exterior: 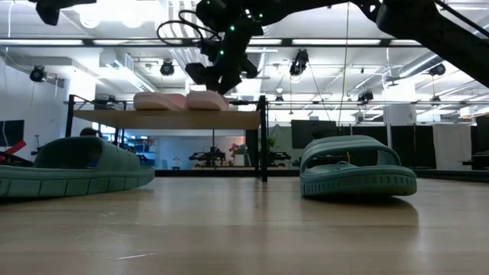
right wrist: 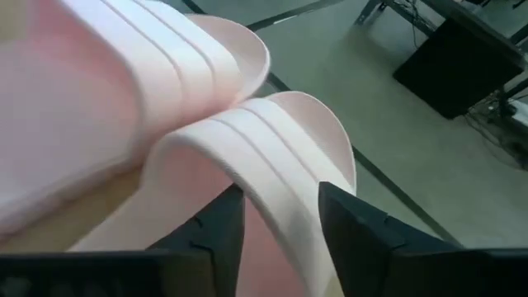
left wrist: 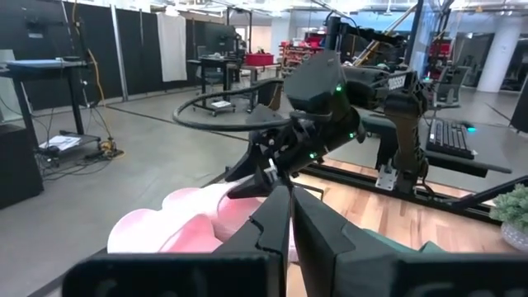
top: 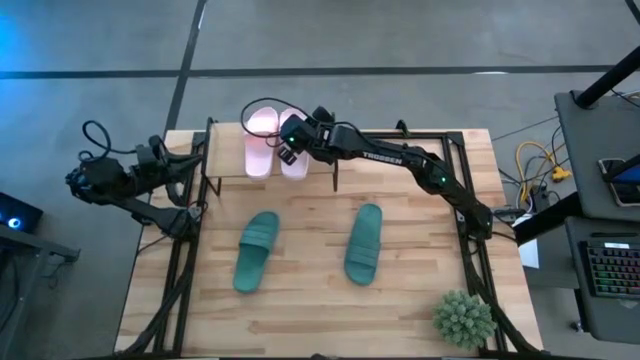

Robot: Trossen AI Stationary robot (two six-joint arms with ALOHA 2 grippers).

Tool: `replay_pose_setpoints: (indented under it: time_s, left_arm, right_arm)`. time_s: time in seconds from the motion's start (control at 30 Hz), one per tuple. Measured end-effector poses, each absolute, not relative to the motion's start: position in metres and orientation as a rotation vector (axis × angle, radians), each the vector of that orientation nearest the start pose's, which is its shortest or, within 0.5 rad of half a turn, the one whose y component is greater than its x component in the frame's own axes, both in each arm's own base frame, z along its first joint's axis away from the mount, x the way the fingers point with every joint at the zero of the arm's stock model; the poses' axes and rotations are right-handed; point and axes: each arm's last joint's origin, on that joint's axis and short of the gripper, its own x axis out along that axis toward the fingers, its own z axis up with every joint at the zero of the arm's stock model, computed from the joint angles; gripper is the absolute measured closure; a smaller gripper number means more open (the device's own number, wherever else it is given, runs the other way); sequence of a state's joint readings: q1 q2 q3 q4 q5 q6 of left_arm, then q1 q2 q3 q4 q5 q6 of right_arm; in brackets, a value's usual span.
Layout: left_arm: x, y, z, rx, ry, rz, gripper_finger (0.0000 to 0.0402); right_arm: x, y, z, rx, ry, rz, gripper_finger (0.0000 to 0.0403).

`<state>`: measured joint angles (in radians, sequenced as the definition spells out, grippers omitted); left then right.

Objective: Pick and place slides into the shelf
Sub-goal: Put the pink slide on the shelf

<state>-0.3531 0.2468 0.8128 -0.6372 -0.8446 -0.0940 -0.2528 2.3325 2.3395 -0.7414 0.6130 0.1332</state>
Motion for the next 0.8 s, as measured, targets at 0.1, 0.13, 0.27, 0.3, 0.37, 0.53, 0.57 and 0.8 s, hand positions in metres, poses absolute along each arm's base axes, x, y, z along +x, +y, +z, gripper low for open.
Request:
replay_pose_setpoints:
  time_s: [0.1, 0.13, 0.27, 0.3, 0.37, 0.53, 0.57, 0.8]
  left_arm:
    - [0.03, 0.012, 0.344, -0.054, 0.032, 0.493, 0.0398]
    - [0.029, 0.012, 0.344, -0.055, 0.03, 0.492, 0.0398]
    - [0.028, 0.013, 0.343, -0.052, 0.03, 0.491, 0.0398]
    - [0.027, 0.013, 0.343, -0.051, 0.03, 0.491, 0.0398]
    - [0.025, 0.014, 0.343, -0.056, 0.023, 0.492, 0.0398]
    - [0.019, 0.016, 0.341, -0.061, 0.016, 0.491, 0.0398]
    - [0.018, 0.016, 0.34, -0.06, 0.019, 0.49, 0.0398]
    - [0.012, 0.019, 0.338, -0.062, 0.015, 0.49, 0.0398]
  right_arm:
    - [0.493, -0.139, 0.304, -0.005, 0.665, -0.867, 0.0242]
    - [0.493, -0.136, 0.307, -0.005, 0.658, -0.863, 0.0238]
    - [0.486, -0.127, 0.322, -0.002, 0.645, -0.856, 0.0232]
    - [0.484, -0.125, 0.325, -0.002, 0.649, -0.854, 0.0232]
    - [0.479, -0.122, 0.332, 0.002, 0.652, -0.853, 0.0234]
    - [0.454, -0.124, 0.337, 0.244, 0.762, -0.82, 0.0256]
    - [0.449, -0.128, 0.333, 0.309, 0.81, -0.82, 0.0262]
    - [0.442, -0.133, 0.318, 0.438, 0.952, -0.76, 0.0325]
